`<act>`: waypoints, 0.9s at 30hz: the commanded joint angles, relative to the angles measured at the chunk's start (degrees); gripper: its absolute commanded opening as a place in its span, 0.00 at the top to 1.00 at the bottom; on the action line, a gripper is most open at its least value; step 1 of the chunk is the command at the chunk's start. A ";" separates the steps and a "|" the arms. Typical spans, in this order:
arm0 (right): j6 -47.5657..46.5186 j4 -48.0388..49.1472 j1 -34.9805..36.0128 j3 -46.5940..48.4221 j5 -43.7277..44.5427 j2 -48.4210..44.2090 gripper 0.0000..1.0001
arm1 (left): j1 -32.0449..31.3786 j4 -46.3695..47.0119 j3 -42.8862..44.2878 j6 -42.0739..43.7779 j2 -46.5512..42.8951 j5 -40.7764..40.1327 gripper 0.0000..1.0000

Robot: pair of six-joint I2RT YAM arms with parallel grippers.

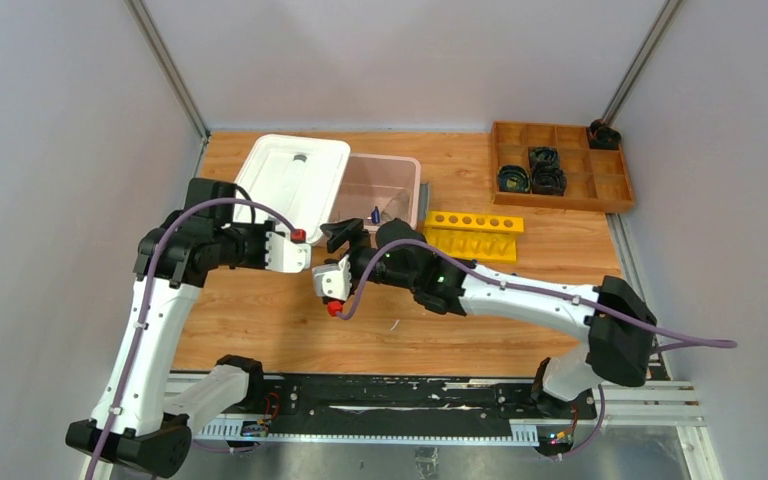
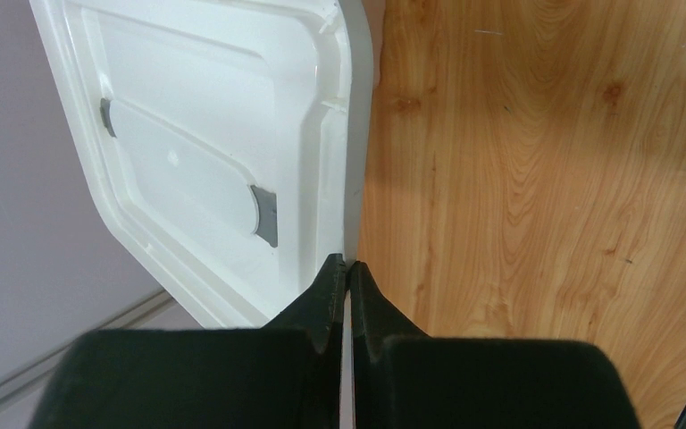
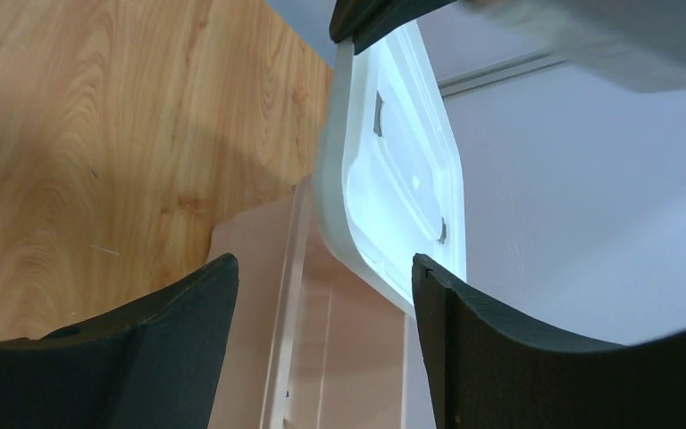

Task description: Organize the chemistry lab equipment

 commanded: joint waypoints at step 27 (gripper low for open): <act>-26.87 48.02 2.94 3.48 24.18 16.86 1.00 | -1.12 16.97 -1.60 4.09 -12.93 10.97 0.00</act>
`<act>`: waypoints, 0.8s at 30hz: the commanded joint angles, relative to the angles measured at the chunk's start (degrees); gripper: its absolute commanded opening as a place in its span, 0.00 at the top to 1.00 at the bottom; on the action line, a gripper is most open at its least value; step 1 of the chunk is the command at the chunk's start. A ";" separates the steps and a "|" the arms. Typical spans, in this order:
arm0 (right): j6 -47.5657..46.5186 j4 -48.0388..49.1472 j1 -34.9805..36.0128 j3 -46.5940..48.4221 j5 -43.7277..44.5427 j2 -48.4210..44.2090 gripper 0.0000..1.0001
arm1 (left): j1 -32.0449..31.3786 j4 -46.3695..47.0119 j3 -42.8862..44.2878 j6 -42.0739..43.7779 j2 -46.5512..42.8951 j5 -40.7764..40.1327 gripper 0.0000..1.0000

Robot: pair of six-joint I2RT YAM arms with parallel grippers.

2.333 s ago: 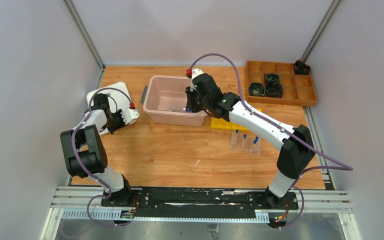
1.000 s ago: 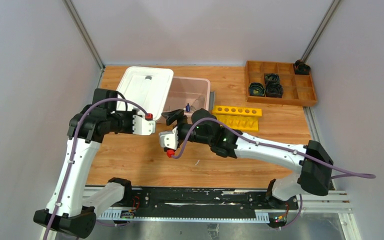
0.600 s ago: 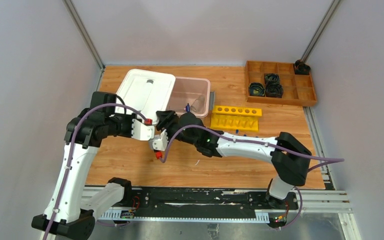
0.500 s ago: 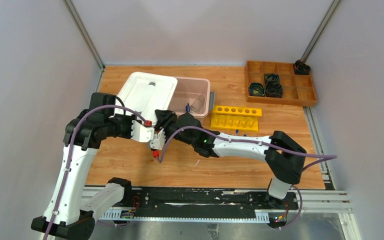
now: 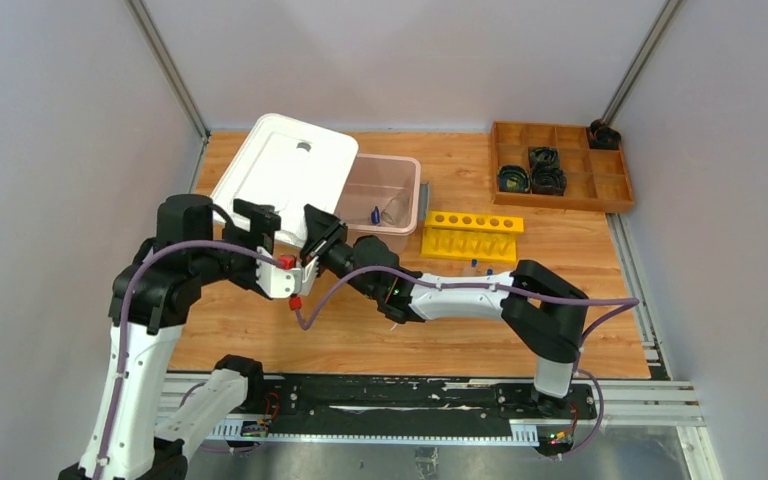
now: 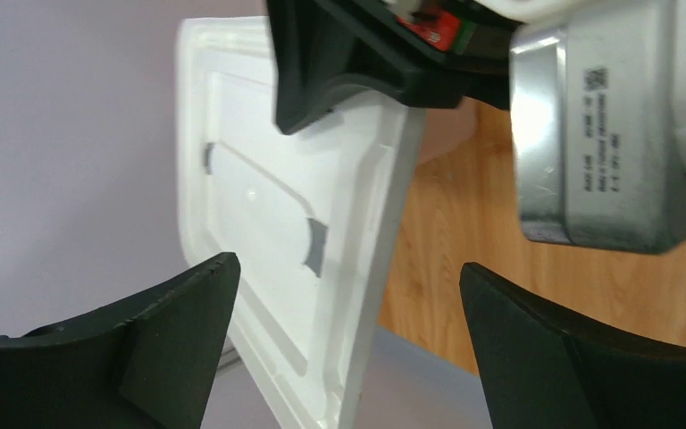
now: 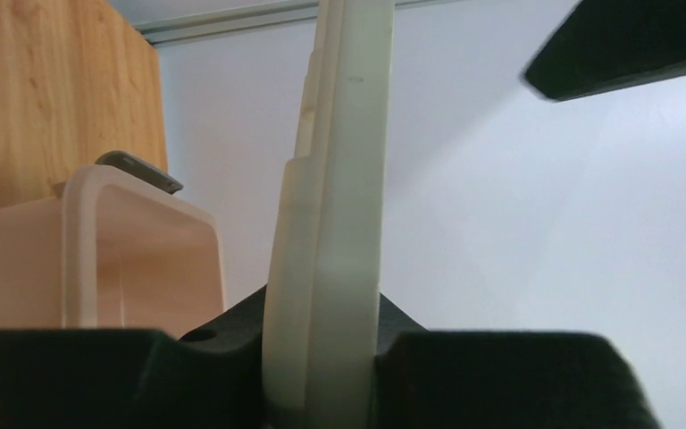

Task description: Organize the chemistry lab equipment

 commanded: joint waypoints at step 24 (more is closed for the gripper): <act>103.85 -61.92 -23.05 27.20 -4.27 -27.20 1.00 | -0.10 33.69 13.94 -69.11 8.03 -11.30 0.00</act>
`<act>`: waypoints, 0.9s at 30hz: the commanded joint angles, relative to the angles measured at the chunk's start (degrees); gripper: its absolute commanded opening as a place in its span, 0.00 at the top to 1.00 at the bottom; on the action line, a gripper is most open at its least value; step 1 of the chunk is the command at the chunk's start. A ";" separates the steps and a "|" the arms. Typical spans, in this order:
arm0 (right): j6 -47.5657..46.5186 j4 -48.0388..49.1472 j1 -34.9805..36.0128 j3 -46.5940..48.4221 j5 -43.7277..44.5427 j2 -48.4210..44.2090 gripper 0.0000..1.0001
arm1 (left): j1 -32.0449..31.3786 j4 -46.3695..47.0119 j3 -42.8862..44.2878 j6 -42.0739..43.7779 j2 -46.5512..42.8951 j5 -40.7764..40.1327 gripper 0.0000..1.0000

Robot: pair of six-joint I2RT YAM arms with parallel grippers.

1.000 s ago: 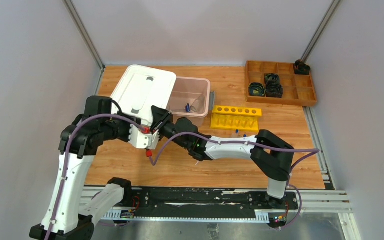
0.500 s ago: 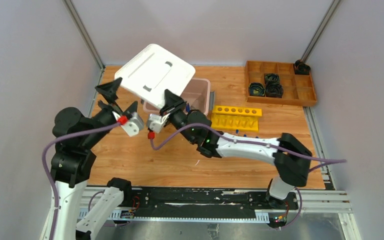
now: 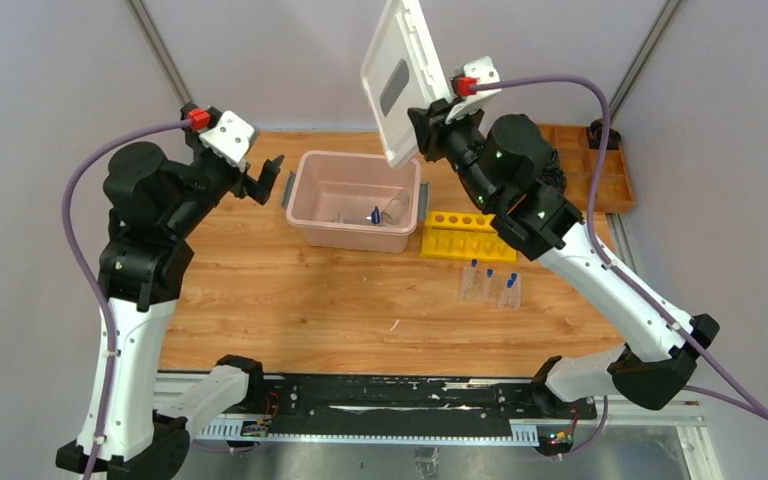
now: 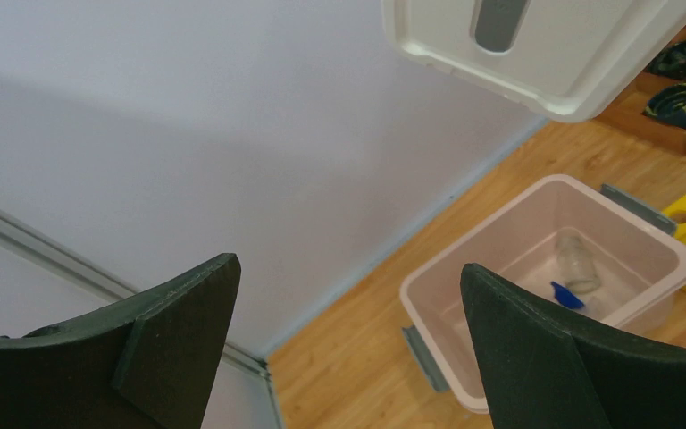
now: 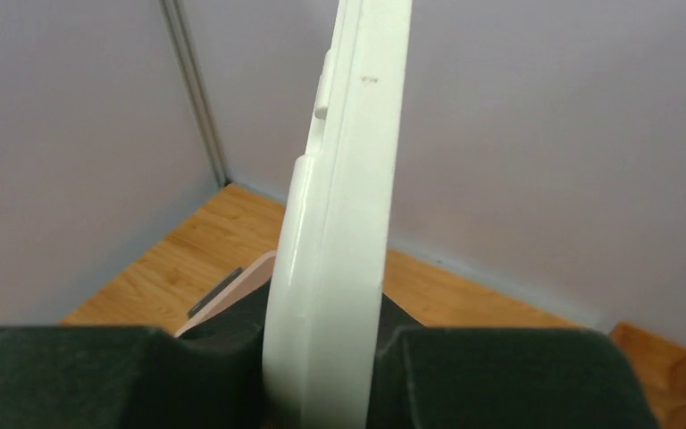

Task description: Organize the chemistry lab equipment

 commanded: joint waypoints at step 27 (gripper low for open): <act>77.85 29.67 -19.13 -23.37 -32.16 15.58 1.00 | 1.86 -12.09 -10.98 5.23 12.70 0.25 0.00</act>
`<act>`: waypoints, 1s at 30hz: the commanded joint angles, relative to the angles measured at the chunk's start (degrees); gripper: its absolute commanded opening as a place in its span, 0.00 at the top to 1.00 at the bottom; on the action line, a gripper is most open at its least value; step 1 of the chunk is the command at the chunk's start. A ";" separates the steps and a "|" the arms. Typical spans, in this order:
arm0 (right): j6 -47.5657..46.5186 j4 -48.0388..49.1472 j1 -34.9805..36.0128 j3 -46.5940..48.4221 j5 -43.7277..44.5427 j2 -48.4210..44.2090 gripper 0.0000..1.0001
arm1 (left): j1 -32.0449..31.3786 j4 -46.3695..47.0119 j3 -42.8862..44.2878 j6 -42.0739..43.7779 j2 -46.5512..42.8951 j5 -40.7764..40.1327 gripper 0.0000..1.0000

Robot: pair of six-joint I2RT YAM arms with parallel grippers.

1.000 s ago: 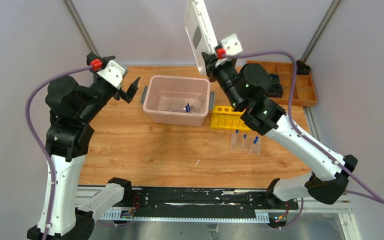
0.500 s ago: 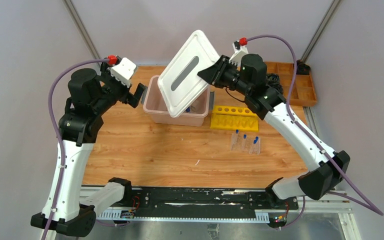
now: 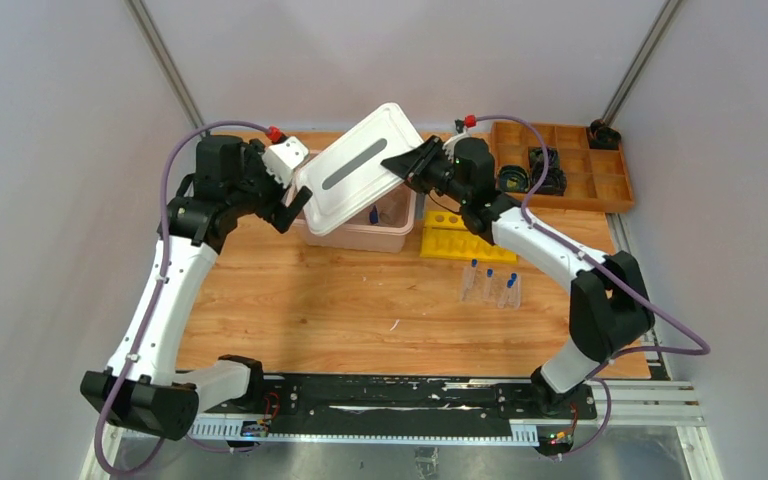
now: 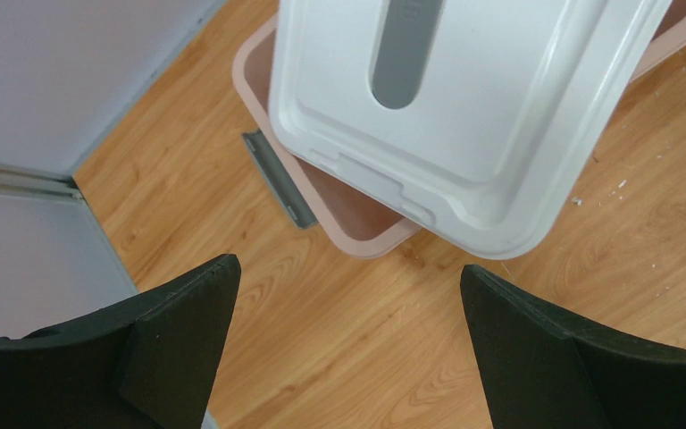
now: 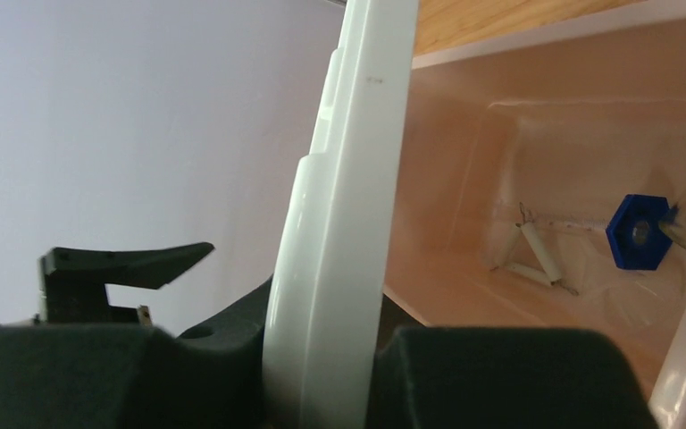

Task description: Organize the chemistry lab equipment

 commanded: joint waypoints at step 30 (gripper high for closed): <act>5.16 7.51 -0.75 -5.67 -1.67 3.61 0.40 | 0.33 16.34 -11.47 1.29 8.20 -5.72 0.01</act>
